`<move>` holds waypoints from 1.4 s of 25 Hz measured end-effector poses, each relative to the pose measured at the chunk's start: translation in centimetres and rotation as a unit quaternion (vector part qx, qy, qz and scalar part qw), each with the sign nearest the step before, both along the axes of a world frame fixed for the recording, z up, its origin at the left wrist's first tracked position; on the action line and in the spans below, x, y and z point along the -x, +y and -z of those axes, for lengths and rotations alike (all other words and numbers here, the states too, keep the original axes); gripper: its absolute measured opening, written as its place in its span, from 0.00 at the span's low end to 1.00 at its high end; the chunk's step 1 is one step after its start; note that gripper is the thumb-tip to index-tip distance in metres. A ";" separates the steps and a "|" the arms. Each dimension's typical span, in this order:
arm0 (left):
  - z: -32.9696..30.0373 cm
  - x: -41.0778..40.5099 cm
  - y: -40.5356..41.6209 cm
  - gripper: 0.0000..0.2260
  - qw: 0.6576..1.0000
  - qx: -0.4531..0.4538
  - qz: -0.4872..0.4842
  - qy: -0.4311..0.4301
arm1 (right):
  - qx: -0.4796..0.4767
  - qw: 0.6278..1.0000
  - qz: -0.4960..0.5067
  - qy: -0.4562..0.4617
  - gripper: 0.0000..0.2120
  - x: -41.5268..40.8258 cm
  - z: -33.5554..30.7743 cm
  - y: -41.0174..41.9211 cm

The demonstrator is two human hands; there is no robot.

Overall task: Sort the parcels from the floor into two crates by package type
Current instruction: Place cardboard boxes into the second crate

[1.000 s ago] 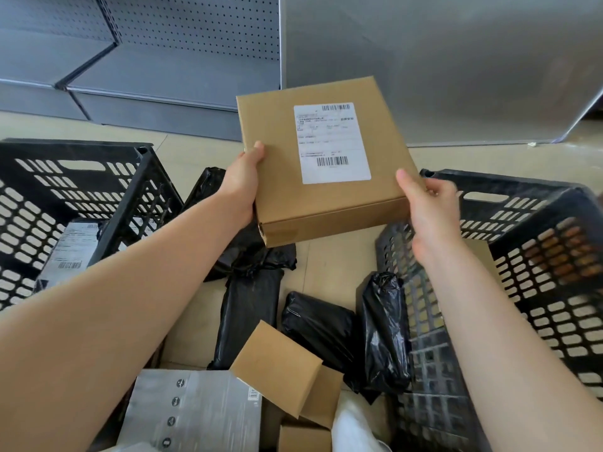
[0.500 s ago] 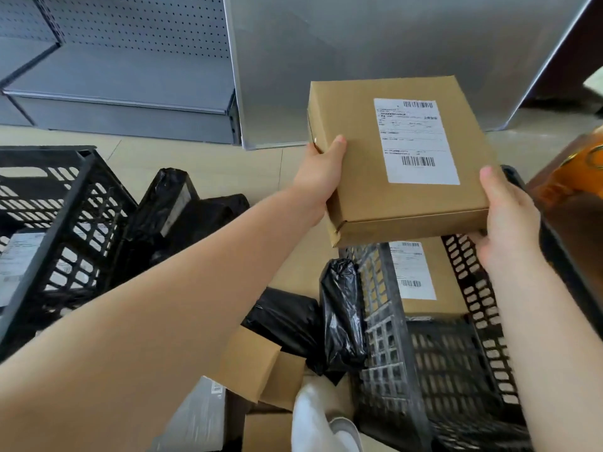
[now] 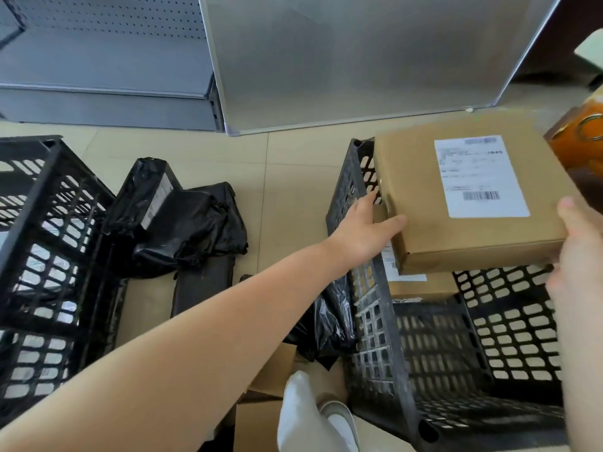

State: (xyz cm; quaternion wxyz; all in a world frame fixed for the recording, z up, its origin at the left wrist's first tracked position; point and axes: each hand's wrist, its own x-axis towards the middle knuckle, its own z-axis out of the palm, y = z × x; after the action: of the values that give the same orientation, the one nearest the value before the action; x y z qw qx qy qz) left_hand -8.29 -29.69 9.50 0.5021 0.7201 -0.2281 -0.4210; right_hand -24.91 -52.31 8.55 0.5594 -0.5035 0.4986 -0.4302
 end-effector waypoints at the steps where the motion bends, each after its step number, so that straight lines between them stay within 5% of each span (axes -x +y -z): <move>1: 0.6 0.0 0.0 0.35 1.000 -0.010 0.002 -0.007 | 0.007 1.000 -0.003 0.022 0.36 0.1 0.4 0.3; 7: 3.3 0.5 1.2 0.42 1.000 -0.020 0.010 -0.006 | 0.005 0.993 -0.017 0.114 0.24 -0.1 6.0 2.2; 13: 5.6 2.2 1.6 0.38 0.999 -0.026 0.026 0.023 | -0.054 0.991 -0.026 0.118 0.33 1.0 10.7 1.9; 22: 6.4 2.7 1.7 0.33 0.997 -0.037 0.035 0.052 | -0.081 0.993 0.014 0.087 0.33 -0.3 14.1 1.8; 27: 6.5 2.8 1.6 0.32 0.998 -0.025 0.021 0.062 | -0.064 0.991 -0.017 0.120 0.57 -1.0 14.1 1.0; 31: 6.6 3.0 1.6 0.31 0.998 -0.015 0.022 0.060 | -0.089 0.978 -0.026 0.186 0.36 -2.2 14.0 -0.4; 35: 6.4 3.1 1.6 0.31 0.998 -0.021 0.027 0.056 | -0.106 0.965 -0.038 0.236 0.38 -2.3 14.0 -0.7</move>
State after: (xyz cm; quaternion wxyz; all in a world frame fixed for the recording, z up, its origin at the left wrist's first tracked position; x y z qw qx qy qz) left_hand -11.39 -28.05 3.06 0.4870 0.6996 -0.2102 -0.4787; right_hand -22.56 -53.05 -5.49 0.4918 -0.5476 0.6394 -0.2224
